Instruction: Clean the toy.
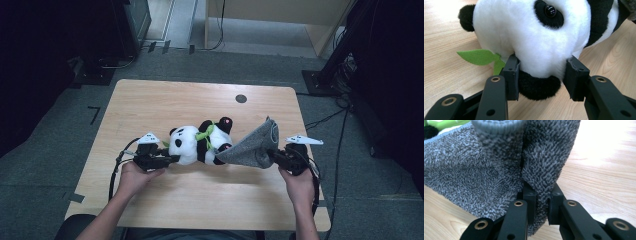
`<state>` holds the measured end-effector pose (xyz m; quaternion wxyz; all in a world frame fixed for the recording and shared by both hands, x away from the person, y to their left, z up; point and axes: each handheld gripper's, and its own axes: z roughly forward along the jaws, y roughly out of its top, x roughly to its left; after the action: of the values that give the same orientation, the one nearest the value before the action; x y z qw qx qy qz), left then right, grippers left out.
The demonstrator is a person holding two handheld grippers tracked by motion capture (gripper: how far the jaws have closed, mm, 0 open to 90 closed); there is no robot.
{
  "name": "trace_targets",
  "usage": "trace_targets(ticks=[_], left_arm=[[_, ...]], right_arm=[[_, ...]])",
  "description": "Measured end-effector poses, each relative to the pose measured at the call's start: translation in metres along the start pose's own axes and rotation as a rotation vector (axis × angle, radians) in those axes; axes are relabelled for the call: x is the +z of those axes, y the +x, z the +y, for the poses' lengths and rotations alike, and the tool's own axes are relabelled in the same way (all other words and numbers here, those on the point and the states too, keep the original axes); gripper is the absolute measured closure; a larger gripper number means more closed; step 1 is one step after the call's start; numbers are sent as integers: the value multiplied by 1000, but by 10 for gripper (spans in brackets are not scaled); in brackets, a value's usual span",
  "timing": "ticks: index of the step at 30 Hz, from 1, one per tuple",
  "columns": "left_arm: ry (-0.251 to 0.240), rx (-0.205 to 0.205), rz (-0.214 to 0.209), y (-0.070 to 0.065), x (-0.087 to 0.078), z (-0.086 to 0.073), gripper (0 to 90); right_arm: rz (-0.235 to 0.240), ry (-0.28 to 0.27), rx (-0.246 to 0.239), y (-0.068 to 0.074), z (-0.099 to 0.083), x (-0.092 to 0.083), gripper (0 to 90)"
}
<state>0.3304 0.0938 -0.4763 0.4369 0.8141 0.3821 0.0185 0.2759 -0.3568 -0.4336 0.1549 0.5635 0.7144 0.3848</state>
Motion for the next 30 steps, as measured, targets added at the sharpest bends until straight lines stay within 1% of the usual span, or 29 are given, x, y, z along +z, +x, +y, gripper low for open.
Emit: trace_targets(ticks=[4,6,7,8,9,11,12,14,17,19,20,21,23,26,28,29,30], left_arm=[[1,0,-1,0,0,0,536],[3,0,2,0,0,0,536],[3,0,1,1,-1,0,537],[4,0,2,2,-1,0,537],[4,0,2,2,-1,0,537],[2,-2,2,2,-1,0,537],[0,-6,2,2,-1,0,537],[-2,-10,1,2,-1,0,537],[-2,-10,2,2,-1,1,537],[-3,-12,1,2,-1,1,537],[-4,-13,1,2,-1,0,537],[-3,-14,2,2,-1,0,537],[-3,-15,2,1,-1,0,537],[-3,-15,4,1,-1,0,537],[-4,-17,3,1,-1,0,537],[-4,-17,3,1,-1,0,537],[-4,-18,3,1,-1,0,537]], right_arm=[[-13,7,7,-4,-1,-1,819],[-32,9,15,-8,-1,-1,821],[-65,12,15,-11,-2,-3,823],[-109,21,13,-15,-2,-5,825],[-130,21,20,-20,-3,-7,825],[-107,-7,85,-30,-4,-14,825],[-102,-15,94,-32,-5,-16,825],[-90,-16,82,-28,-4,-15,824],[-36,-22,51,-15,-1,-12,824],[19,-42,39,-3,4,-13,824],[56,-59,29,6,8,-15,824],[77,-66,22,13,11,-16,825],[121,-77,-17,30,18,-17,825],[206,-80,-69,56,25,-17,825],[250,-69,-103,73,27,-15,825],[270,-60,-129,82,28,-13,825],[282,-53,-139,88,28,-11,825]])
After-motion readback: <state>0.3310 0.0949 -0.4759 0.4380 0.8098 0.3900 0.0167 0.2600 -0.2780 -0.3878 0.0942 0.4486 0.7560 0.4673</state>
